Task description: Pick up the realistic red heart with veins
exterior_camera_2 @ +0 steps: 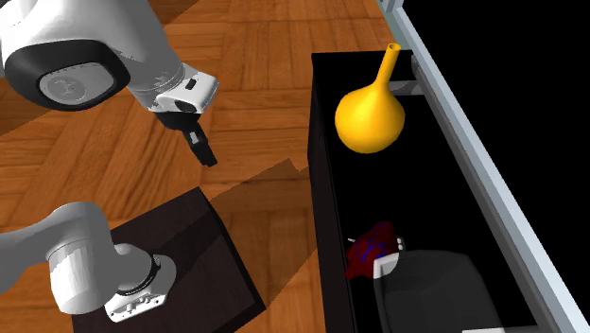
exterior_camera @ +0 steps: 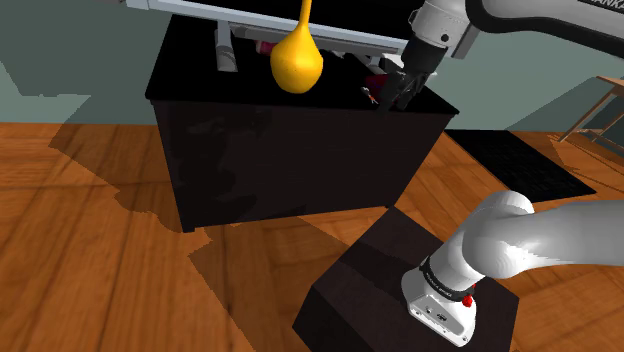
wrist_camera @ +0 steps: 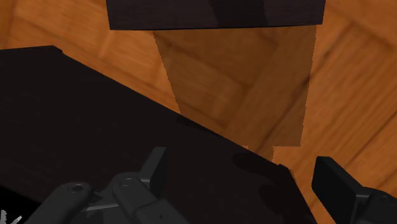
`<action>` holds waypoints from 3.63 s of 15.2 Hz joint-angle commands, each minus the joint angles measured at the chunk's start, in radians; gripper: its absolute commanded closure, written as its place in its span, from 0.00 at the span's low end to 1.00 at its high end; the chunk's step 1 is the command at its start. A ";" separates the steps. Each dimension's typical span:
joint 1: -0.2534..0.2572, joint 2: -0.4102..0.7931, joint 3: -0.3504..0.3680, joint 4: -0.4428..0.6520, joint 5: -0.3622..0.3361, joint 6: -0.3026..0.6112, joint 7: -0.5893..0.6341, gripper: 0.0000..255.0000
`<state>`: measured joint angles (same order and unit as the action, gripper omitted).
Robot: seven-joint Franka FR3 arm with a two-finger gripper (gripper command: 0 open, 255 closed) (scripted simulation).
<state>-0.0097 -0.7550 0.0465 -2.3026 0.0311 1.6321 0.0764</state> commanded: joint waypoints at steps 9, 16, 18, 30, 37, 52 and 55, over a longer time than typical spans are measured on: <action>-0.045 0.232 -0.094 0.137 -0.151 0.016 -0.184 0.00; -0.080 0.460 -0.155 0.313 -0.260 0.024 -0.328 0.00; -0.089 0.529 -0.170 0.374 -0.287 0.024 -0.368 0.00; -0.151 0.988 -0.236 0.859 -0.410 -0.023 -0.607 0.00; -0.177 1.158 -0.250 1.036 -0.437 -0.028 -0.674 0.00; -0.178 1.146 -0.249 0.960 -0.441 0.032 -0.649 1.00; -0.177 1.152 -0.249 0.994 -0.439 0.005 -0.659 1.00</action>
<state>-0.1870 0.3968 -0.2021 -1.3195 -0.4079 1.6464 -0.5787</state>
